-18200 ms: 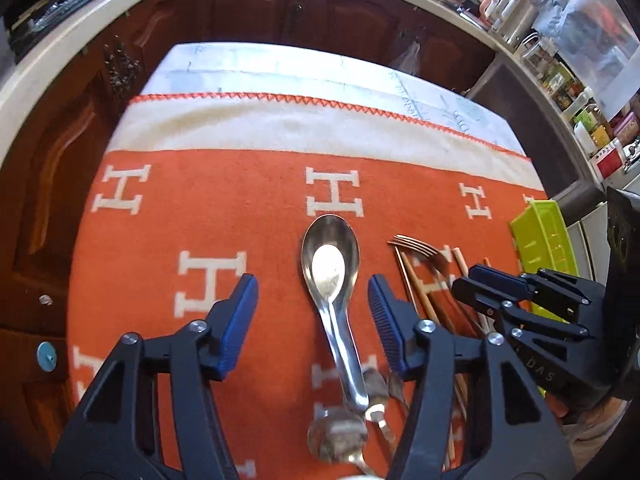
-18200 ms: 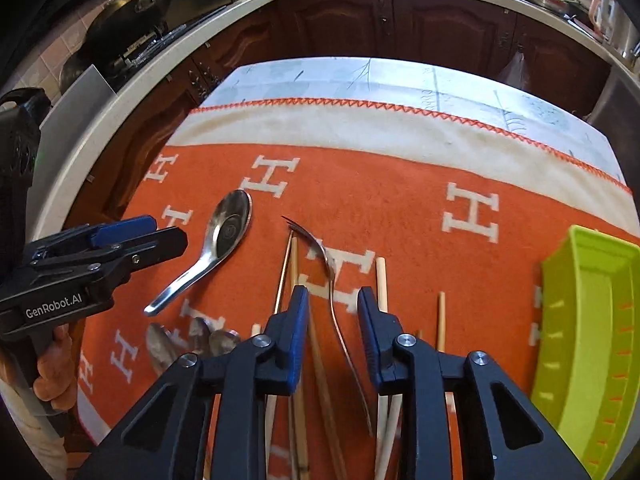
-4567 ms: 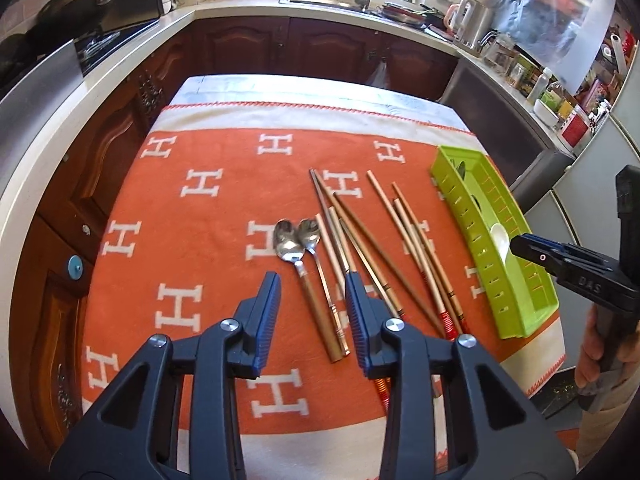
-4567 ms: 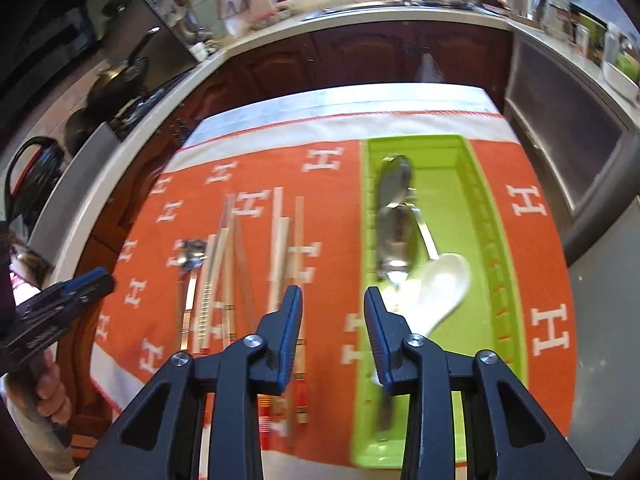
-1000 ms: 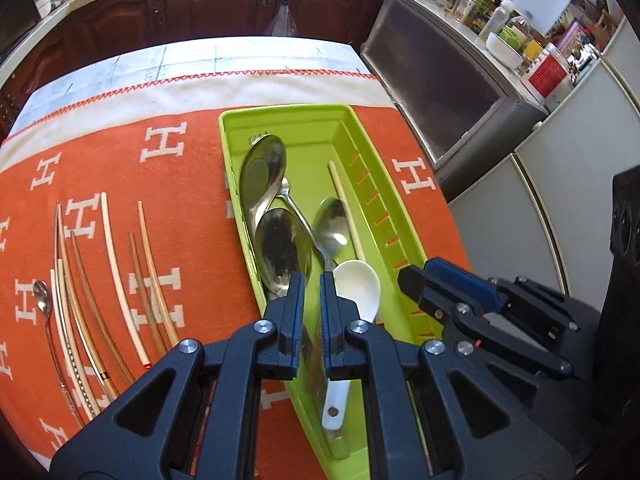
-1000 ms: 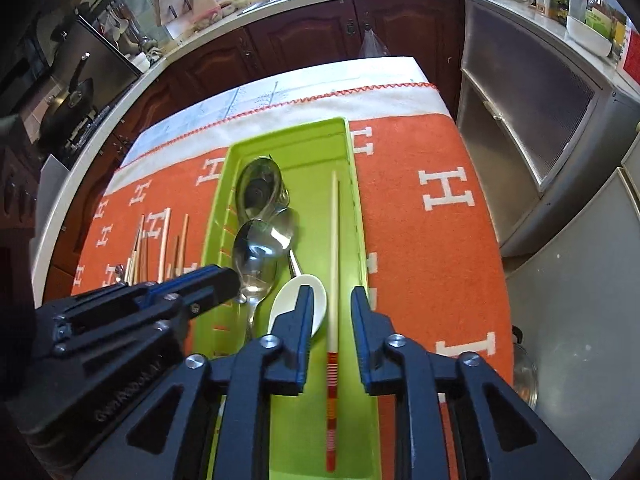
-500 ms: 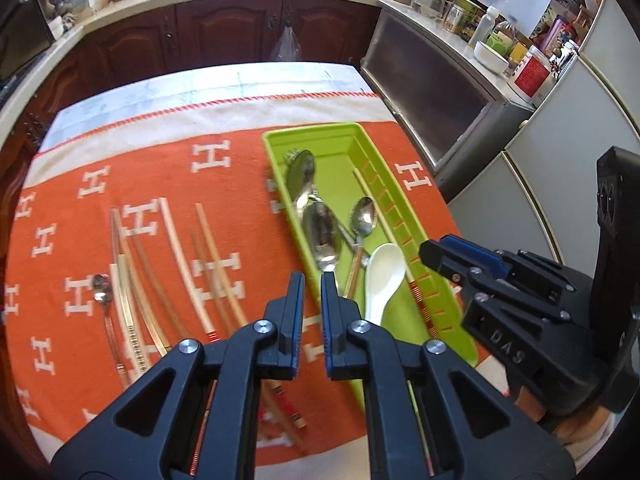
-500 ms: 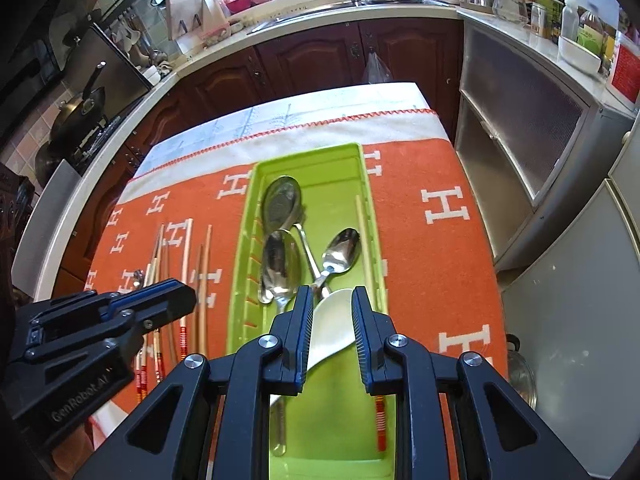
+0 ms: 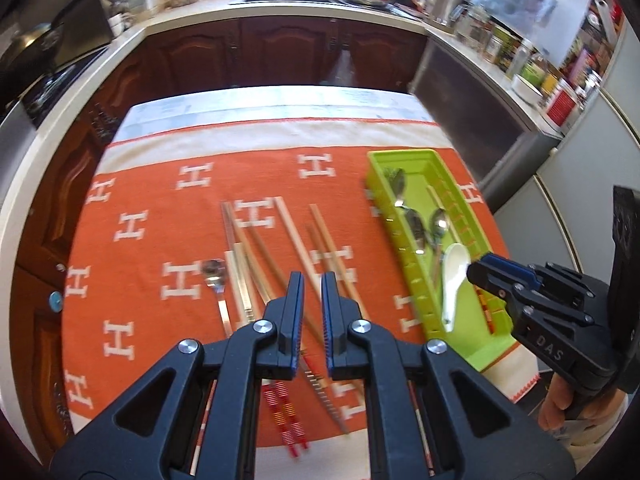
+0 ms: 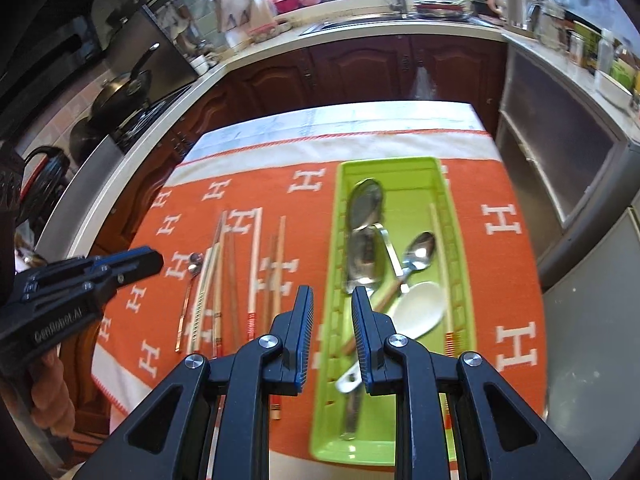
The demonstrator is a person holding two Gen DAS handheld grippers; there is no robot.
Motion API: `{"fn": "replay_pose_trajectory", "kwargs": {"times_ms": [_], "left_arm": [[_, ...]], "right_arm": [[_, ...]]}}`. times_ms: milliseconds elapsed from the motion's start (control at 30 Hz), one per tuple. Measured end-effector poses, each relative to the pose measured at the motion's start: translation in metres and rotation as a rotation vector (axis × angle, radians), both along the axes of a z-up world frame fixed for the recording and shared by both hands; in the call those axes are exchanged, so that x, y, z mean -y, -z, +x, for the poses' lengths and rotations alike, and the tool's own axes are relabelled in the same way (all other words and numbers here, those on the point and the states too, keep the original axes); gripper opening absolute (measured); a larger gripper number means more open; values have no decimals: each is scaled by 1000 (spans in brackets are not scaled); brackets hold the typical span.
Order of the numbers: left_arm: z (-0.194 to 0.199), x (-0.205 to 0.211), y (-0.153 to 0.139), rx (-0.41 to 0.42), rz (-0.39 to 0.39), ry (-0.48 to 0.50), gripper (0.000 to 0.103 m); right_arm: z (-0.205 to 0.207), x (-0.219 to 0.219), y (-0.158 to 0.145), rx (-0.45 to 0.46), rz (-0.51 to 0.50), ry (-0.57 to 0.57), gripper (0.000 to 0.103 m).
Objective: Organize utensils
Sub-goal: 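Move both open tools back over the chopsticks on the blanket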
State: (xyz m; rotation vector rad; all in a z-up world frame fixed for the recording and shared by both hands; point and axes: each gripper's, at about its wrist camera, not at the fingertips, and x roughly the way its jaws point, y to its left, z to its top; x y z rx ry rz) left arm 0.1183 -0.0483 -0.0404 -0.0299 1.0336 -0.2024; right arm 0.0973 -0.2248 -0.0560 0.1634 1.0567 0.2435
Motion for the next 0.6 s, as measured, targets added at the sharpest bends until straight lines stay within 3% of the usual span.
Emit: {"fn": "replay_pose_trajectory", "kwargs": {"times_ms": [333,600], "left_arm": [[1,-48,25,-42,-17,-79,6],[8,-50,76,-111,-5,-58,6]], "right_arm": [[16,-51,26,-78,22,-80,20],[35,-82,67,-141,7,-138,20]]}}
